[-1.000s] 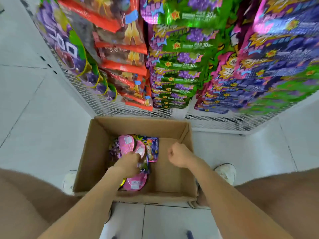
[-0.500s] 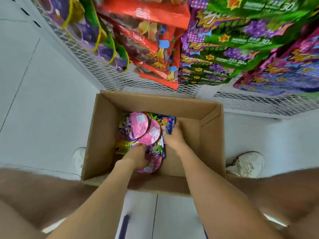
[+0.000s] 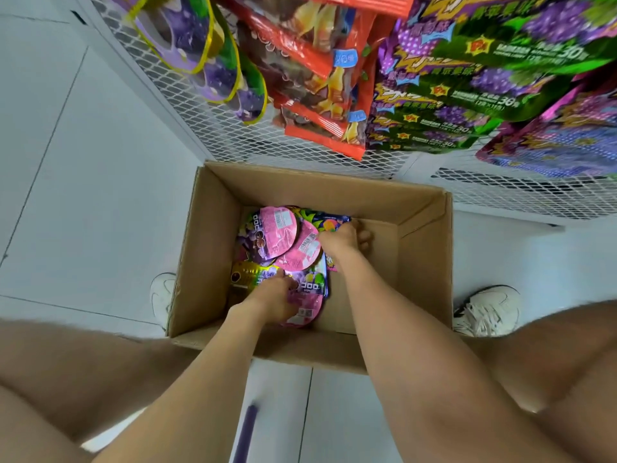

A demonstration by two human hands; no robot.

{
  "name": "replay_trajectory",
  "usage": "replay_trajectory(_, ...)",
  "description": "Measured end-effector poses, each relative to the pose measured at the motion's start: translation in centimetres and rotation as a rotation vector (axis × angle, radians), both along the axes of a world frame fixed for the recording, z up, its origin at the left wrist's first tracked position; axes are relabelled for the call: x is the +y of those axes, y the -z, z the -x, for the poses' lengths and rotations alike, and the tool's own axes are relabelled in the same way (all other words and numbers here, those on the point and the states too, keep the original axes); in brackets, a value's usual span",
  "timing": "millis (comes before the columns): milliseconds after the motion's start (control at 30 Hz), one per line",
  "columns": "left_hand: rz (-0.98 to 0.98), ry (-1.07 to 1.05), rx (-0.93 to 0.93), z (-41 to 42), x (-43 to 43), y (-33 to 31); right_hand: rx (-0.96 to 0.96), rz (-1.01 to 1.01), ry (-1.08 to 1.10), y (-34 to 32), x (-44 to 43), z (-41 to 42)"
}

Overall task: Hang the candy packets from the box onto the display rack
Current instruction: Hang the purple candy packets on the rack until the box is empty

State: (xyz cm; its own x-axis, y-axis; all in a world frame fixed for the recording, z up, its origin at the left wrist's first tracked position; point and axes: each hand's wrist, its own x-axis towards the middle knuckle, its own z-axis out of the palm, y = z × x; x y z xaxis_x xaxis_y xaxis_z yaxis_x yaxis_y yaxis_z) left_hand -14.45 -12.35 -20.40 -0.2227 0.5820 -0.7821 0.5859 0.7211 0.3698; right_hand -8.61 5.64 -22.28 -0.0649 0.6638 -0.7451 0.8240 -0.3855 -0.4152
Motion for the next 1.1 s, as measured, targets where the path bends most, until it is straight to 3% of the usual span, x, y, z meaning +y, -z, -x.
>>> replay_trajectory(167, 0.021, -0.015, -0.014, 0.2, 0.0, 0.3, -0.007, -0.002, 0.076, 0.3, 0.1, -0.4)
replay_trajectory(300, 0.038, -0.058, -0.011, 0.1, 0.6, 0.1, 0.222, -0.071, 0.206, 3.5, 0.8, -1.1)
replay_trajectory(367, 0.047, -0.099, -0.002, 0.0, 0.8, 0.1, 0.29, -0.069, 0.199, 1.8, 0.6, -1.8)
replay_trajectory(467, 0.042, -0.137, 0.039, -0.1, 1.5, -0.5, 0.341, -0.004, 0.036, 0.0, 1.2, -3.3)
replay_trajectory(633, 0.057, -0.221, 0.083, -0.6, 2.6, -2.7, 0.233, -0.208, -0.407, -5.4, 4.0, -5.4)
replay_trajectory(733, 0.025, -0.403, 0.103, -1.7, 3.6, -4.8, 0.217, -0.275, -0.703, -10.7, 5.7, -7.3)
replay_trajectory(833, -0.113, -0.691, -0.007, -3.2, 5.4, -7.2, 0.212, -0.328, -0.79, -16.4, 6.9, -9.1)
replay_trajectory(967, -0.35, -1.103, -0.248, -4.2, 7.9, -11.6, 0.335, -0.321, -0.641, -22.8, 7.9, -11.1)
replay_trajectory(1033, -0.545, -1.213, -0.378, -4.3, 8.7, -14.9, 0.398, -0.208, -0.632, -25.3, 8.6, -12.4)
replay_trajectory(1100, -0.722, -1.197, -0.45, -4.0, 8.9, -18.1, 0.329, -0.162, -0.777, -28.1, 9.0, -13.9)
